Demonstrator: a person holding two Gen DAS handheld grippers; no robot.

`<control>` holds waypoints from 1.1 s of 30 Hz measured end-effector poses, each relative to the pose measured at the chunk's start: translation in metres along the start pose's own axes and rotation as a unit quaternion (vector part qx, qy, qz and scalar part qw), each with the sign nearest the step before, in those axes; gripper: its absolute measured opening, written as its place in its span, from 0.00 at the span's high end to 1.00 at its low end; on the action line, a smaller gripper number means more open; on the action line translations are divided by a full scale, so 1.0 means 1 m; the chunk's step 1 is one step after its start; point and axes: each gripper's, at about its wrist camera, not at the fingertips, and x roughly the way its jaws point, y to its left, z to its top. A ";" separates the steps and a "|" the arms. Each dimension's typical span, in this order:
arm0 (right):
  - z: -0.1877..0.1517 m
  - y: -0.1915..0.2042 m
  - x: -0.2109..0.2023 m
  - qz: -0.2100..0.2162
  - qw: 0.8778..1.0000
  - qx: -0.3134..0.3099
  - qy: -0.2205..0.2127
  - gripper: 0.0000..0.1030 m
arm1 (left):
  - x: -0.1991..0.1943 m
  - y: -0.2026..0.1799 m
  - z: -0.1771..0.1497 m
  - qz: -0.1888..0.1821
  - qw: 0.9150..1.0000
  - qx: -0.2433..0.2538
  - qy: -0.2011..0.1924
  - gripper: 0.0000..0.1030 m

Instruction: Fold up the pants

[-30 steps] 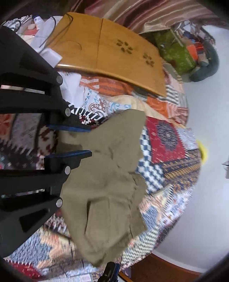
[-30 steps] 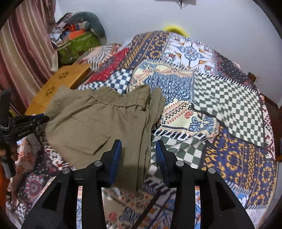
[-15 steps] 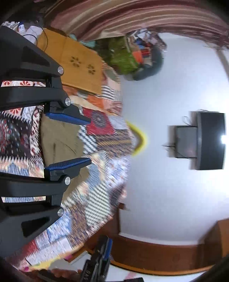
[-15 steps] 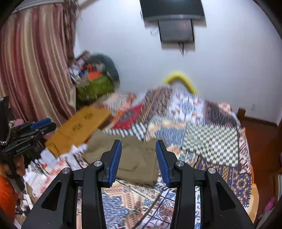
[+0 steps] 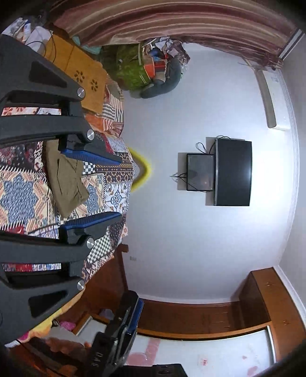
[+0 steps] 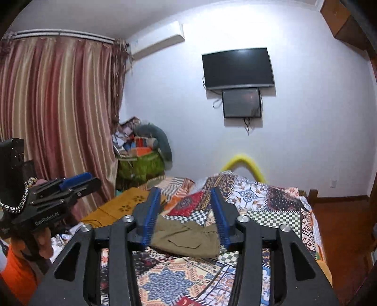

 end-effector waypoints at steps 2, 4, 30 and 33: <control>-0.002 0.007 -0.010 -0.002 1.000 -0.002 -0.010 0.49 | -0.012 -0.004 -0.003 0.001 1.000 -0.004 -0.006 0.52; -0.004 0.010 -0.018 -0.002 1.000 -0.001 -0.016 0.48 | -0.024 -0.007 -0.006 0.005 1.000 -0.006 -0.014 0.48; -0.007 0.021 -0.038 -0.037 0.998 -0.004 -0.042 0.00 | -0.061 -0.018 -0.015 0.033 0.999 -0.003 -0.041 0.02; -0.008 0.021 -0.039 -0.038 0.998 -0.004 -0.042 0.00 | -0.060 -0.018 -0.015 0.032 0.999 -0.003 -0.040 0.02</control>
